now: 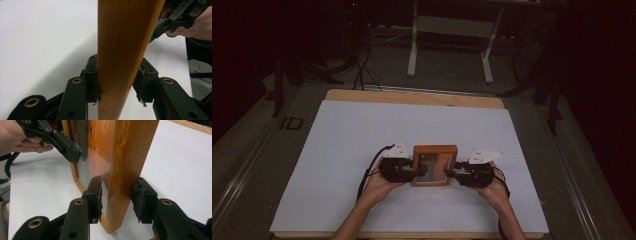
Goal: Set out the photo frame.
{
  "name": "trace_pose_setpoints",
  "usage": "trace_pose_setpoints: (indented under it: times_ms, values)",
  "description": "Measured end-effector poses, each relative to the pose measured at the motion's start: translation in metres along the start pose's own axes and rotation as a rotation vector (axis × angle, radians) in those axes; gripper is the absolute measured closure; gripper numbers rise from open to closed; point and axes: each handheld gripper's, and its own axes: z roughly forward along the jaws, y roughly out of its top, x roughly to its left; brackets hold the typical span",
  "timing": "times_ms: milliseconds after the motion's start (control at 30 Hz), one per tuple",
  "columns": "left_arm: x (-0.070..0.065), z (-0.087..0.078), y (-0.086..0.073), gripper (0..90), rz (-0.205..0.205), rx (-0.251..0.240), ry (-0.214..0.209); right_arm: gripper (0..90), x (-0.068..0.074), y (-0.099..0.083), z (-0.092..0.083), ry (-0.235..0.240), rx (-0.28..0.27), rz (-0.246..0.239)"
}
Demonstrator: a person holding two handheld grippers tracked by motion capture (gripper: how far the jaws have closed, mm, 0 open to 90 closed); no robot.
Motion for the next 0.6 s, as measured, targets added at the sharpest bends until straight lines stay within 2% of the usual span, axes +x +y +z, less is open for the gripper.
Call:
trace_pose_setpoints:
  times_ms: [133,300,600]
  values:
    - [0.004,-0.009,0.000,60.2,-0.013,-0.006,0.007,61.8,0.003,0.006,0.008,0.008,-0.006,0.000]
    - [0.011,-0.018,-0.001,60.1,-0.030,-0.002,-0.017,62.2,0.008,0.013,0.014,0.011,-0.012,-0.010]
    - [0.016,-0.023,-0.005,58.6,-0.037,-0.007,0.004,62.4,0.010,0.014,0.023,0.009,-0.019,0.004]
